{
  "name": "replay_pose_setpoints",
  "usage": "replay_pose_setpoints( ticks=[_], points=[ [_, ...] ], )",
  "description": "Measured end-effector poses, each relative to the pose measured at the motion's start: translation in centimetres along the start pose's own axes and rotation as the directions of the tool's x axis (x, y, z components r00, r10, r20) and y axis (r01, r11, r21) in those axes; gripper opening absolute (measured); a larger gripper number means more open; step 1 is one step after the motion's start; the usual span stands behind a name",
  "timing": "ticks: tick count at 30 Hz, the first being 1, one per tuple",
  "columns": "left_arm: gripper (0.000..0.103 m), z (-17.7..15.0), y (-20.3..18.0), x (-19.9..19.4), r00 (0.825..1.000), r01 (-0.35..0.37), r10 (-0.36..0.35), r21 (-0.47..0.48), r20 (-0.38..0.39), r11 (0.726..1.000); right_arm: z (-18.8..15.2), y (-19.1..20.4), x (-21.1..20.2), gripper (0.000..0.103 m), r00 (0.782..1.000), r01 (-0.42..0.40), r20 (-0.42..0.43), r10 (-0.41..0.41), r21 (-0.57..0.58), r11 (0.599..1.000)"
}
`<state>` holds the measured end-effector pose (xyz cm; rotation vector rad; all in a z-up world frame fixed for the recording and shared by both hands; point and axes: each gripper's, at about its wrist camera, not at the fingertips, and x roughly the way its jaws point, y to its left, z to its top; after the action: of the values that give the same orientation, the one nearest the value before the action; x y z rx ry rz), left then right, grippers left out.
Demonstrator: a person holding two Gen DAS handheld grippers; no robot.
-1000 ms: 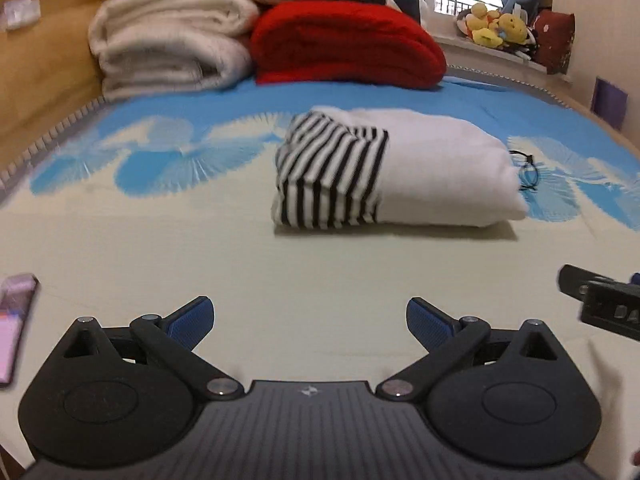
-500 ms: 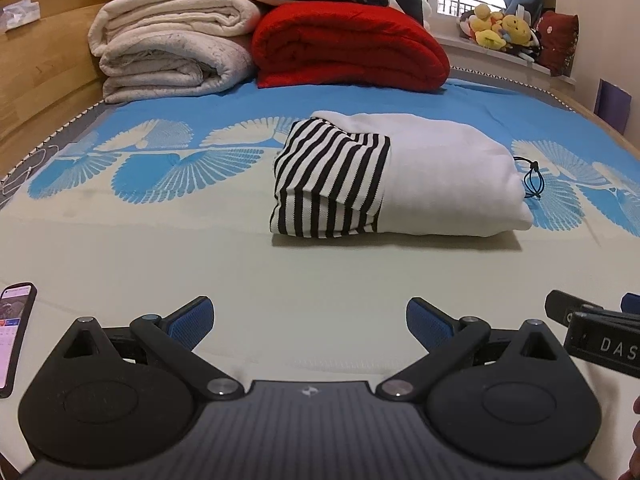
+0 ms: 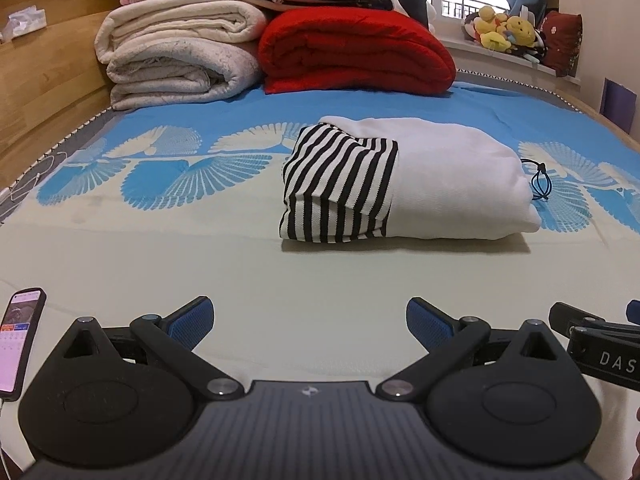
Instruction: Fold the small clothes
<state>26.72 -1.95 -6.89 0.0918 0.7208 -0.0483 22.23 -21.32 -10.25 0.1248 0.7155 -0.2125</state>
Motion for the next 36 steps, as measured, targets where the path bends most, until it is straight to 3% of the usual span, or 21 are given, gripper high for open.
replay_pose_setpoints(
  ticks=[36],
  points=[
    [0.102, -0.08, 0.03, 0.19, 1.000, -0.019, 0.019, 0.018, -0.002, 1.000, -0.21, 0.56, -0.09, 0.100, 1.000, -0.018, -0.007, 0.017, -0.024, 1.000]
  ],
)
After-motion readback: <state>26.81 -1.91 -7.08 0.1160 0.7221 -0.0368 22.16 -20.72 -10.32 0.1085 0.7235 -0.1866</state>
